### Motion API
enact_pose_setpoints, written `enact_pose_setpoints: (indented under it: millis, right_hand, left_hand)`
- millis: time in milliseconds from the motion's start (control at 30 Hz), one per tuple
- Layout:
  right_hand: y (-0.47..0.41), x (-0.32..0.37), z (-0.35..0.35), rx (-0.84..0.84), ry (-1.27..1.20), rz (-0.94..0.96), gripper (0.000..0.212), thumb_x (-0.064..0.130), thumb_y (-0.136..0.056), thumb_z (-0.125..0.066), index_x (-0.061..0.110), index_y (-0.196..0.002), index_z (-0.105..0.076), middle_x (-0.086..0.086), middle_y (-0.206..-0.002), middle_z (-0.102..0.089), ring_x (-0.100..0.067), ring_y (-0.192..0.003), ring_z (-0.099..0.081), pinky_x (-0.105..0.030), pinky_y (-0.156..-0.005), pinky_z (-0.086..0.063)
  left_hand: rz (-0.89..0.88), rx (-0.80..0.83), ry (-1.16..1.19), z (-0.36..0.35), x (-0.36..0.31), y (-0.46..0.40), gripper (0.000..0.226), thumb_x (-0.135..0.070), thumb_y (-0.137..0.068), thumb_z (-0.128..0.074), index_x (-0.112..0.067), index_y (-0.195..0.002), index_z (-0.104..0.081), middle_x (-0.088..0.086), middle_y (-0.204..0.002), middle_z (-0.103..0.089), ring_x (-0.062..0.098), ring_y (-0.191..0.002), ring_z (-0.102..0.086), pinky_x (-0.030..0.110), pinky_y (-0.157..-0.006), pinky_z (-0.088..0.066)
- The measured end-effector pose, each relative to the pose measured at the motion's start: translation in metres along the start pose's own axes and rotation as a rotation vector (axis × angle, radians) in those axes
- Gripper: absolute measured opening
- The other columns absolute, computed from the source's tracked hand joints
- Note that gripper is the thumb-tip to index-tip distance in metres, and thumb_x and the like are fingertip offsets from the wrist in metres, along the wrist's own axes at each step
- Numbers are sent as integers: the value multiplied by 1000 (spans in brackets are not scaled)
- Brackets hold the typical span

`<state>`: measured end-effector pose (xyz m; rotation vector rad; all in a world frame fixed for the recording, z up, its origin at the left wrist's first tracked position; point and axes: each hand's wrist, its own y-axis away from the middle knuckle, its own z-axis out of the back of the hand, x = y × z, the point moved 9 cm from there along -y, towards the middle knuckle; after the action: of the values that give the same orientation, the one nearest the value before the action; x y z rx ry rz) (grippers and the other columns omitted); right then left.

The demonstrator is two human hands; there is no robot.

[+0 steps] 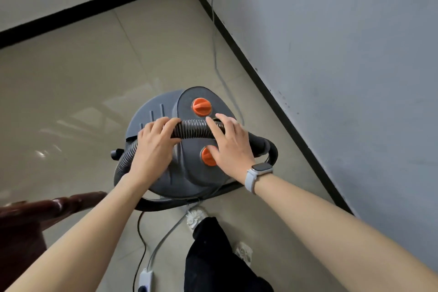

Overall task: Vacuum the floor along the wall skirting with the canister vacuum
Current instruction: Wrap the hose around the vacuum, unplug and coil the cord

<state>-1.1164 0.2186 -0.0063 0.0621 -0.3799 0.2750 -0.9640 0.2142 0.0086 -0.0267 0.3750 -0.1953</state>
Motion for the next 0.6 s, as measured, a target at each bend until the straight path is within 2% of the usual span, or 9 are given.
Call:
enact_pose_setpoints:
  millis: [67,133,200,300,400,467,533,600]
  right_hand:
    - [-30,25,-7,96,11,134,62,20,-80,-69,9,-137,-48,-18,-127,-55,-37,-116,-52,-53,-95,-44]
    - [-53,46,-23,221,70,258,60,25,-89,-61,11,-143,-40,-17,-123,-55,-35,-112,-52,-47,-90,-42]
    - [-68,55,-32,260,170,335,56,28,-91,-59,12,-141,-40,-16,-117,-54,-34,-106,-52,-44,-82,-42]
    - [-86,48,-28,229,148,300,48,20,-83,-66,10,-128,-53,-15,-106,-57,-37,-97,-55,-44,-72,-43]
    - [-111,43,-21,223,107,257,46,20,-89,-59,13,-134,-48,-11,-114,-55,-34,-105,-51,-44,-82,-40]
    - [-130,44,-20,236,96,224,47,24,-94,-52,17,-139,-40,-8,-122,-51,-30,-111,-46,-40,-88,-35]
    - [-146,44,-22,255,89,178,47,26,-96,-49,18,-140,-37,-7,-126,-47,-28,-114,-42,-39,-91,-33]
    - [-156,44,-31,304,88,154,45,26,-96,-49,19,-138,-37,-7,-127,-47,-28,-116,-40,-39,-92,-33]
  left_hand:
    - [16,36,70,-3,9,-9,45,-6,-79,-72,-7,-121,-56,17,-116,-60,44,-99,-54,51,-82,-42]
    - [67,34,161,-3,21,-13,45,-10,-81,-71,-6,-123,-56,15,-118,-62,40,-107,-54,48,-89,-39]
    - [166,-46,231,1,39,-7,49,-13,-81,-72,-6,-126,-54,11,-117,-63,35,-110,-54,45,-95,-36]
    - [386,-118,260,-2,88,26,61,-22,-81,-73,-5,-133,-48,13,-128,-56,30,-119,-47,47,-102,-34]
    - [624,-63,369,-24,134,74,64,-22,-82,-72,-4,-135,-42,16,-132,-49,32,-124,-42,49,-106,-34]
    - [729,-88,492,-30,146,93,62,-16,-86,-67,-5,-138,-36,11,-133,-45,28,-126,-39,39,-109,-31]
    - [834,-137,517,-30,154,104,53,-8,-92,-56,-5,-140,-35,7,-130,-43,24,-125,-37,23,-102,-26]
    - [884,-146,488,-29,164,106,41,-3,-94,-50,-4,-135,-43,14,-126,-48,27,-122,-41,21,-95,-27]
